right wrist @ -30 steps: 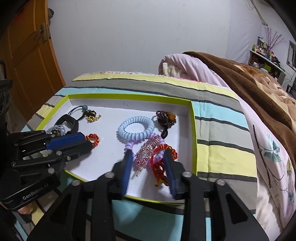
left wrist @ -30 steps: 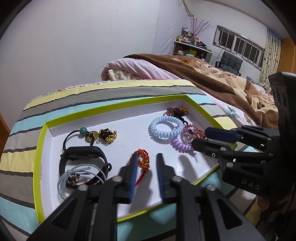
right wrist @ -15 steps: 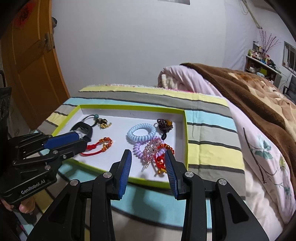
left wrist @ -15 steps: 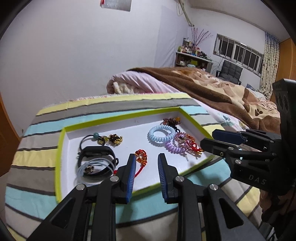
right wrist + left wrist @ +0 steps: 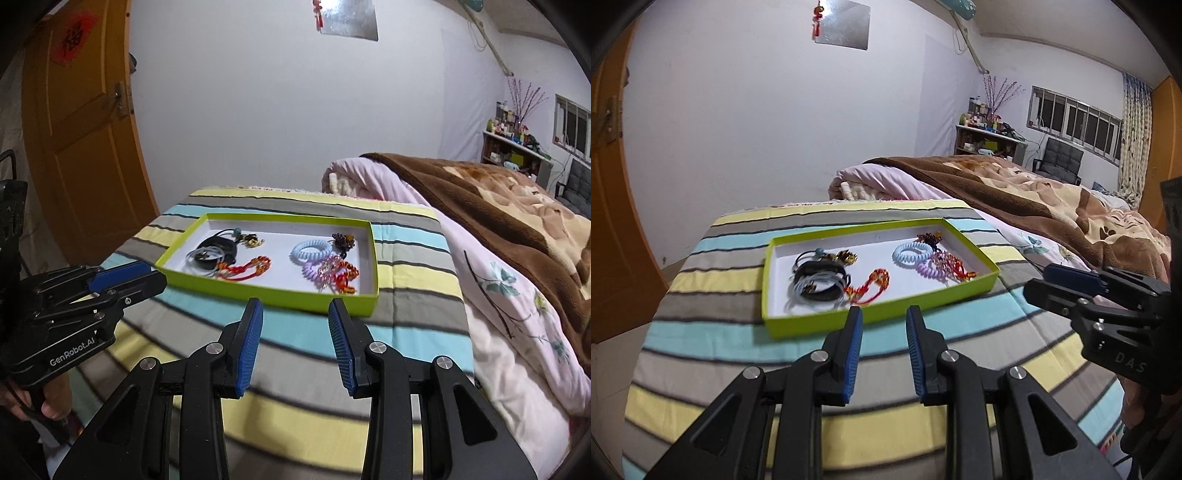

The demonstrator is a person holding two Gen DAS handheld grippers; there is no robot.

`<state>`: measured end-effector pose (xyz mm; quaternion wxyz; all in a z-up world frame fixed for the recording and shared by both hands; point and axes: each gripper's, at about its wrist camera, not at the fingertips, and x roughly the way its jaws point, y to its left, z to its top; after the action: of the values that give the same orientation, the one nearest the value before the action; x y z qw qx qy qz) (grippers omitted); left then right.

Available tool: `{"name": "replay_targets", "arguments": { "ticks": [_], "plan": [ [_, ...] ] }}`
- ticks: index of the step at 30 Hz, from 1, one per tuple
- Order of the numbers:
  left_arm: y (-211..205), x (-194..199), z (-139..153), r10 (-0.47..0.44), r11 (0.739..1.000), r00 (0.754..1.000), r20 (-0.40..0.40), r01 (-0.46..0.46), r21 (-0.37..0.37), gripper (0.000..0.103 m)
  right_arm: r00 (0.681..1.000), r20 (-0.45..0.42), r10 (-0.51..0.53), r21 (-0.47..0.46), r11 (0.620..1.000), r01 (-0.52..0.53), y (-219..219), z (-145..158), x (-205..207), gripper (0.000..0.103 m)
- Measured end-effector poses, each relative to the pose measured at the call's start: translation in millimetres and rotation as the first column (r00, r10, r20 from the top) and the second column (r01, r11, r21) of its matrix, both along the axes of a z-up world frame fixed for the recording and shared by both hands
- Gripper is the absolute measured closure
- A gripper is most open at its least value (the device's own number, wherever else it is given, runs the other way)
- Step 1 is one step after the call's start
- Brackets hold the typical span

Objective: Organize jewelry

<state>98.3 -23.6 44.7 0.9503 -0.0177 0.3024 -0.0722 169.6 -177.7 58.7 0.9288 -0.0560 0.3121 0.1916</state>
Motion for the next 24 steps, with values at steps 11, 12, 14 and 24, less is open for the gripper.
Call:
{"name": "replay_targets", "arguments": {
  "ticks": [11,12,14,24],
  "plan": [
    [7,-60,-4,0.084,0.996,0.996,0.033,-0.084,0.015,0.078,0.999,0.039,-0.031,0.010,0.999,0.030,-4,-2,-62,0.065],
    [8,-65,-5,0.089,0.996,0.996,0.032,-0.089,0.015,0.077,0.999,0.038,-0.030,0.007,1.000,0.029,-4,-3,-68,0.065],
    [10,-73,-8,0.098,0.995,0.995,0.028,-0.099,0.013,0.077,0.999,0.037,-0.029,0.007,1.000,0.029,-4,-5,-74,0.065],
    [14,-94,-14,0.138,0.990,0.990,0.022,-0.138,0.007,0.077,0.998,0.054,-0.036,0.002,0.999,0.036,-3,-10,-95,0.065]
  ]
}}
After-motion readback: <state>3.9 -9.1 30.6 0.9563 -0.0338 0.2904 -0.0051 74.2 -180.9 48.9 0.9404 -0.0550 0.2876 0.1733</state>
